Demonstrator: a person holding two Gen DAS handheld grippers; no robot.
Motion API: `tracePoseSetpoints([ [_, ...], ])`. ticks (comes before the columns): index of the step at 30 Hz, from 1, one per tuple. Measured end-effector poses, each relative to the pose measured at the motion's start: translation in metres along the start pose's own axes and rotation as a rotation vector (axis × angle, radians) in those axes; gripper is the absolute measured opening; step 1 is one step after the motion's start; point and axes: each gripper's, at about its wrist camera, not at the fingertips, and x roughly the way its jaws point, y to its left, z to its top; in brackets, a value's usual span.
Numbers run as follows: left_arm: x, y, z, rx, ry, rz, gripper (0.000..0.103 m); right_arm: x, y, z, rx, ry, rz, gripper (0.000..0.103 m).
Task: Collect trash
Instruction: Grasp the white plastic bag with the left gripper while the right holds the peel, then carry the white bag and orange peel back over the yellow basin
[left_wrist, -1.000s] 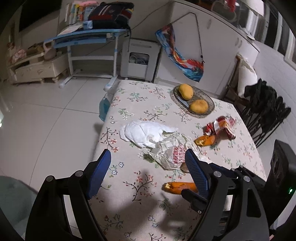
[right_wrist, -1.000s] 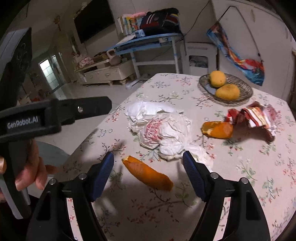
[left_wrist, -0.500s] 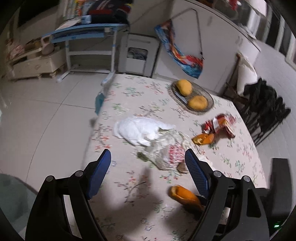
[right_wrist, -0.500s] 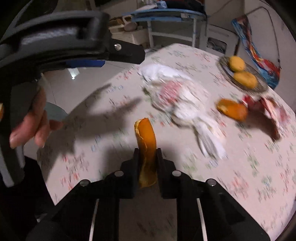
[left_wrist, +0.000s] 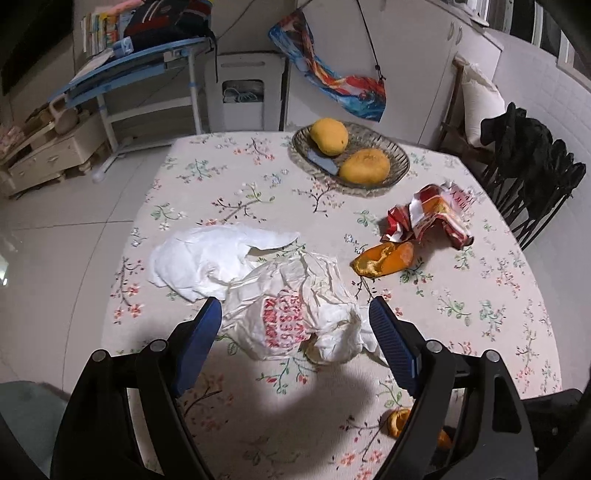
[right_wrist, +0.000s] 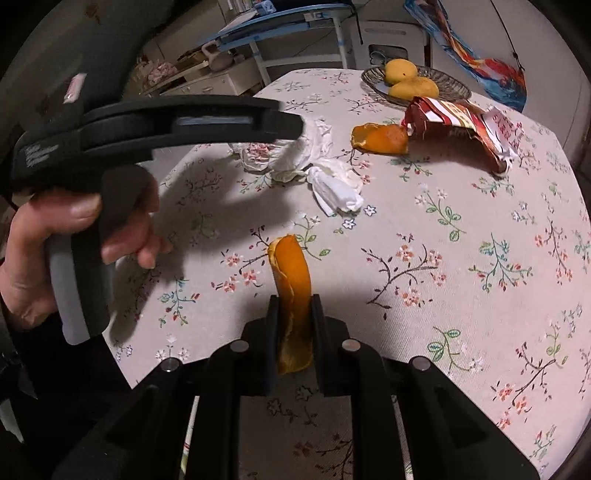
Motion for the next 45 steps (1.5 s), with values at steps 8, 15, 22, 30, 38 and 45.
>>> tracePoseSetpoints([
  [8, 0.008, -0.003, 0.001, 0.035, 0.002, 0.003, 0.031, -0.001, -0.001, -0.001, -0.012, -0.002, -0.009, 0.017],
  [15, -0.026, 0.002, -0.002, 0.016, -0.068, -0.055, 0.025, -0.004, -0.007, -0.004, 0.051, -0.020, 0.015, 0.017],
  [22, -0.071, 0.013, -0.019, -0.022, -0.138, -0.072, 0.025, -0.019, -0.019, -0.008, 0.171, -0.093, 0.062, 0.017],
  [30, -0.110, 0.001, -0.048, 0.028, -0.201, 0.007, 0.026, -0.038, -0.017, -0.016, 0.249, -0.198, 0.096, 0.017],
  [38, -0.133, 0.003, -0.066, 0.026, -0.232, 0.038, 0.026, -0.064, -0.007, -0.029, 0.277, -0.327, 0.107, 0.017],
  [45, -0.144, 0.001, -0.076, 0.024, -0.249, 0.045, 0.026, -0.073, -0.003, -0.034, 0.287, -0.375, 0.108, 0.017],
])
